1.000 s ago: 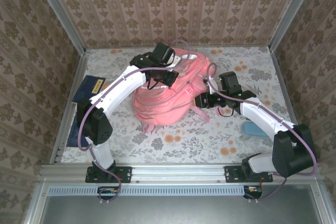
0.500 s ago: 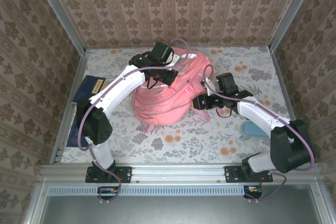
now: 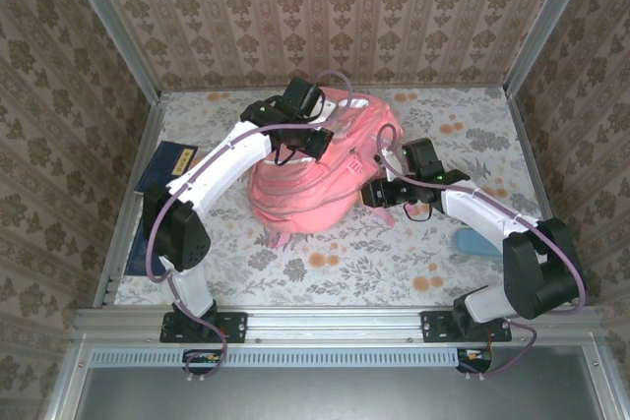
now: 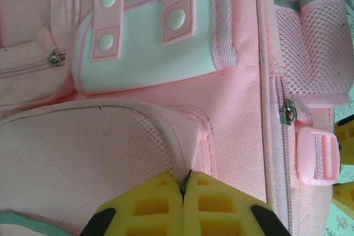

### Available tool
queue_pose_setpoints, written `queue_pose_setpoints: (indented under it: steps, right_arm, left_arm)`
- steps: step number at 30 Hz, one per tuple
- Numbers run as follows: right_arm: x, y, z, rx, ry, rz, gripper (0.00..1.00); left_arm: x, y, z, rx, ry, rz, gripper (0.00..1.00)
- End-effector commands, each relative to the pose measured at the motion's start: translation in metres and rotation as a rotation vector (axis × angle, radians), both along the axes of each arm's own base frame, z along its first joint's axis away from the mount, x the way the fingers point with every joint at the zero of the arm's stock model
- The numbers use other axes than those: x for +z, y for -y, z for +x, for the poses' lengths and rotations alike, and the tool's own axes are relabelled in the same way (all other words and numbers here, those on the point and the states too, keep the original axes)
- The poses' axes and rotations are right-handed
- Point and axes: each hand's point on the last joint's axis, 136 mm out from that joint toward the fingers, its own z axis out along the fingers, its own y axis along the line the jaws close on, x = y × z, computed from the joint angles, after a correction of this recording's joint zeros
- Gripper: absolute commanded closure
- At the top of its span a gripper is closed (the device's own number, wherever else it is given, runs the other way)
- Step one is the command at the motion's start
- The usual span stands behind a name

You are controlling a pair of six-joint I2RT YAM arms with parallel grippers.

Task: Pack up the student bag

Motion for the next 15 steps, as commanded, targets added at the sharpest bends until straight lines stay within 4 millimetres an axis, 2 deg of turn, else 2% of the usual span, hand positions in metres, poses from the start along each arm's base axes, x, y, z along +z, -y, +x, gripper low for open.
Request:
queue_pose_setpoints:
  steps: [1,7,13,15]
  right_arm:
    - [0.011,-0.005,0.012,0.017,0.069,-0.011,0.65]
    - [0.013,-0.005,0.015,0.021,0.105,-0.032,0.73]
    - [0.014,-0.005,0.012,0.018,0.142,-0.087,0.97]
    - [0.012,-0.004,0.009,0.011,0.154,-0.123,1.00]
  left_arm:
    - [0.049,0.006,0.010,0.006,0.115,-0.121,1.00]
    - [0.048,0.005,0.012,0.014,0.109,-0.124,1.00]
    - [0.045,0.005,0.018,0.052,0.103,-0.131,1.00]
    - [0.043,0.004,0.023,0.095,0.102,-0.134,1.00]
